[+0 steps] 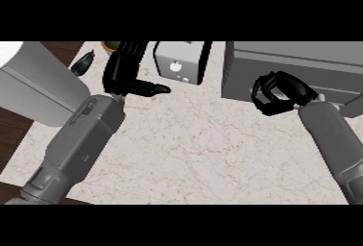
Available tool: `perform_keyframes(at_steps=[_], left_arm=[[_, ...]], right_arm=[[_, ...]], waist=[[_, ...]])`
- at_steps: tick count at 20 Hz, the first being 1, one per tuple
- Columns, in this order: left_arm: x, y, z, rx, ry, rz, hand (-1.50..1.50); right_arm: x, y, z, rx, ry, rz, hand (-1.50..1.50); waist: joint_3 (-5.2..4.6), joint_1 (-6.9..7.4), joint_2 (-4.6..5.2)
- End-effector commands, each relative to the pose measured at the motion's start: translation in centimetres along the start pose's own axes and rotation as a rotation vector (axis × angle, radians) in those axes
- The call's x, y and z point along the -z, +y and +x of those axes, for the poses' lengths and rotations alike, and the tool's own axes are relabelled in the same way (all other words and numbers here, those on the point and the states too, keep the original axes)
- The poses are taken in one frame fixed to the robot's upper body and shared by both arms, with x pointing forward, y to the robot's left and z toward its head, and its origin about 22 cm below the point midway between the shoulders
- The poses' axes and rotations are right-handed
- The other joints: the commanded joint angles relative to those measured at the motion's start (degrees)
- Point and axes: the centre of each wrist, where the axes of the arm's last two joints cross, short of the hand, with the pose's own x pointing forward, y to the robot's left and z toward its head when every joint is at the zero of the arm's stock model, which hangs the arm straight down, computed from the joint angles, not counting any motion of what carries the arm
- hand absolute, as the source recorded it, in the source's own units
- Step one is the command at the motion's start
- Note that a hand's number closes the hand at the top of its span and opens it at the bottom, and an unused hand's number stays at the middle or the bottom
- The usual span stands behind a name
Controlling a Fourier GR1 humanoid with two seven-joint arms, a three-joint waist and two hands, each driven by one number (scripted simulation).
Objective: Pick up the cup, place it into the drawer and close the drawer
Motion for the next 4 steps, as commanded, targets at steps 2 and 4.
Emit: perform_keyframes(at_steps=[2,4], left_arm=[[-0.47,0.2,-0.18,-0.019,0.001,-0.012,-1.5],[-0.71,0.21,-0.35,-0.014,0.009,-0.018,-1.5]], right_arm=[[-0.41,-8.22,5.7,-0.137,-0.021,-0.27,1.5],[-0.57,-8.18,5.51,-0.127,-0.015,-0.26,1.5]], waist=[[-0.86,2.38,0.84],[-0.83,2.61,0.89]])
